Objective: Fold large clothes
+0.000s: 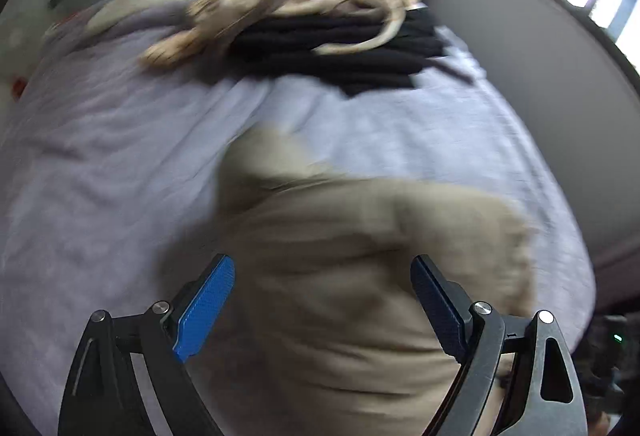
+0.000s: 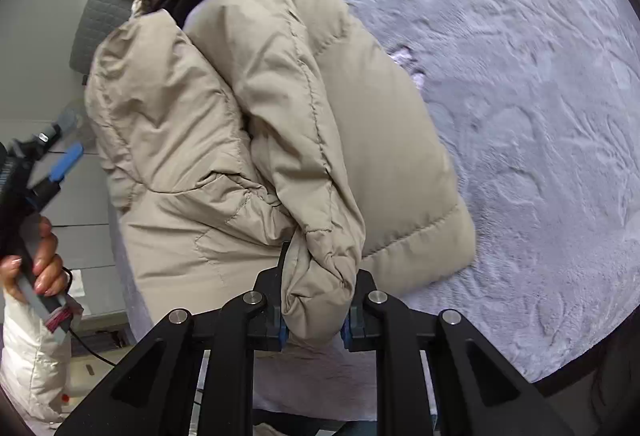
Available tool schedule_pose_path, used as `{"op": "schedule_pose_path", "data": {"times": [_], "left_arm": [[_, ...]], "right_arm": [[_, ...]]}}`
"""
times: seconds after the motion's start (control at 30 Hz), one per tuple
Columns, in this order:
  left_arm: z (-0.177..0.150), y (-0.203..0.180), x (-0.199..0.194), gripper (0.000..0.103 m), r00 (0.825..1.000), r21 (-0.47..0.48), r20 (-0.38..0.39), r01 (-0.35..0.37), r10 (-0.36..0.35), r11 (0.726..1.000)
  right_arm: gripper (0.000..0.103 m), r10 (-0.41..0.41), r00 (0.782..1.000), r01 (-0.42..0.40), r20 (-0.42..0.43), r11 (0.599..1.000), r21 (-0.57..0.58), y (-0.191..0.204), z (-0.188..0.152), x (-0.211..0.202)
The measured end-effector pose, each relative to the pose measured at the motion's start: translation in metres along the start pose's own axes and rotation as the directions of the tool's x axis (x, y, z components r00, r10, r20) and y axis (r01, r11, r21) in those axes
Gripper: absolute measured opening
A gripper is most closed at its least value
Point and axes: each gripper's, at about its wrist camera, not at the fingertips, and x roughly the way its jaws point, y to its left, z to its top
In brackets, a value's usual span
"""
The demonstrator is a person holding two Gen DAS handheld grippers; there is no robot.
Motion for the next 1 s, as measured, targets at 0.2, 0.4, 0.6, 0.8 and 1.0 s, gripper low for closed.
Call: {"op": "schedule_pose_path", "data": {"times": [0.2, 0.4, 0.6, 0.8, 1.0], "left_arm": [[-0.011, -0.047, 0.076, 0.09, 0.999, -0.059, -0.039, -0.007, 0.005, 0.998], [-0.011, -0.055, 0.085, 0.09, 0.999, -0.073, -0.037, 0.0, -0.003, 0.997], [-0.012, -0.044, 0.083, 0.09, 0.999, -0.101, -0.038, 0.013, -0.017, 0.995], [-0.011, -0.049, 0.086, 0.09, 1.0, -0.128, -0.03, -0.001, -0.003, 0.992], [-0.002, -0.071, 0.086, 0.09, 0.999, -0.117, -0.035, -0.044, 0.04, 0.992]], "right_arm": [[0.022, 0.013, 0.998, -0.013, -0.058, 1.0, -0.004, -0.01, 0.007, 0.002], [0.063, 0.261, 0.964, -0.256, 0.044, 0.962, -0.093, 0.016, 0.046, -0.078], [0.008, 0.187, 0.981, -0.186, 0.06, 0.982, -0.014, 0.0, 0.116, -0.03], [0.003, 0.261, 0.957, -0.274, -0.125, 0.956, -0.101, 0.017, 0.151, 0.069], [0.0, 0.234, 0.951, -0.27, -0.202, 0.947, -0.174, 0.033, 0.161, 0.115]]}}
